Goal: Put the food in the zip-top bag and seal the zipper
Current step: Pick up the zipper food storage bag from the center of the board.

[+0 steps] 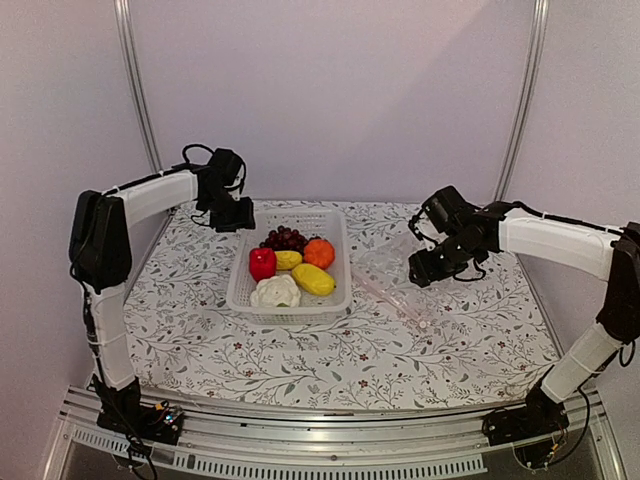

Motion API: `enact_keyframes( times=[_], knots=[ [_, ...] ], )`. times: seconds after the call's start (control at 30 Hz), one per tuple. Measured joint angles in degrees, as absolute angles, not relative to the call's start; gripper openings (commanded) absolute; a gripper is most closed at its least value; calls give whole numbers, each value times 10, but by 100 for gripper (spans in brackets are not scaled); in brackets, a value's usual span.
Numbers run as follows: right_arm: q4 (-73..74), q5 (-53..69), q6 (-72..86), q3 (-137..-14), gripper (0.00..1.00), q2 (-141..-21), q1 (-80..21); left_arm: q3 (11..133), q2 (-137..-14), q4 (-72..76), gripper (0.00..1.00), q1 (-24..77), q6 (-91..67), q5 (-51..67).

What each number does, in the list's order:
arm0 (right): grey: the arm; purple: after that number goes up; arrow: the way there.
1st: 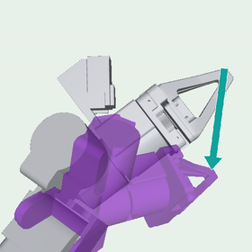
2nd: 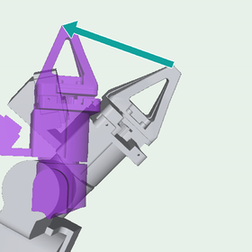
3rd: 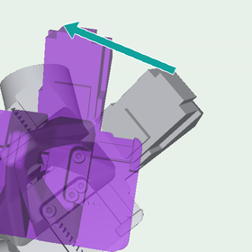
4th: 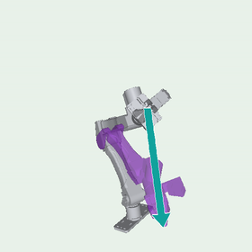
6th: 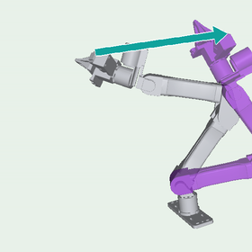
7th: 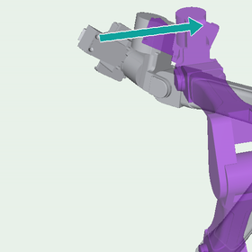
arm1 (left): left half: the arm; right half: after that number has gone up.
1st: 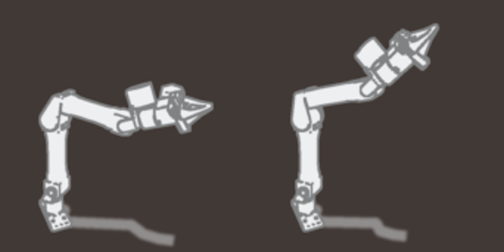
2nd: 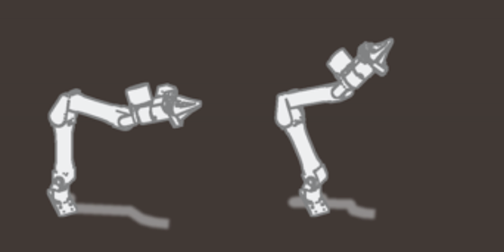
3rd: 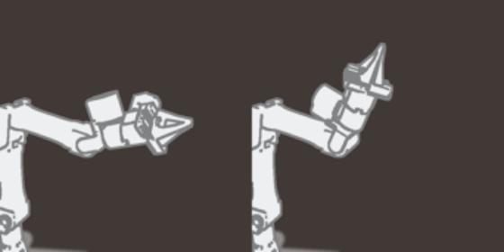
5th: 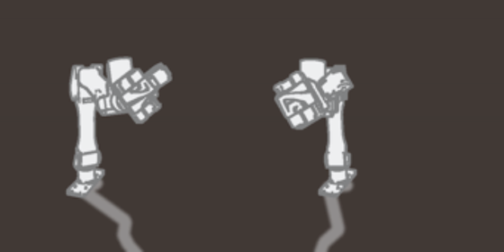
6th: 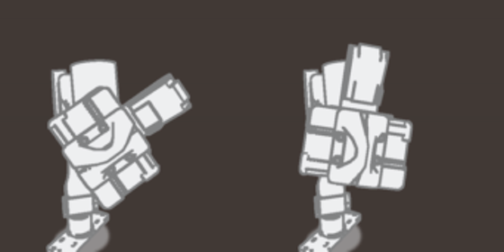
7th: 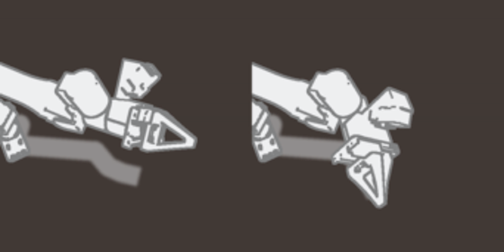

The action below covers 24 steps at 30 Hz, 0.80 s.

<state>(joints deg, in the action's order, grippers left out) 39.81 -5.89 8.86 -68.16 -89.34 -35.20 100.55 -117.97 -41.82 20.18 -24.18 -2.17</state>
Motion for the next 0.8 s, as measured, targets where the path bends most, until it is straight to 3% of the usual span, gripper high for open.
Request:
enact_keyframes(
  times=[0.47,0.8],
  knots=[
    [390,-161,4,-743,58,-1023,-451,871,-876,-406,56,213,-306,-36],
    [368,-200,-22,-792,60,-1113,-469,853,-848,-414,56,214,-312,-50]
  ],
)
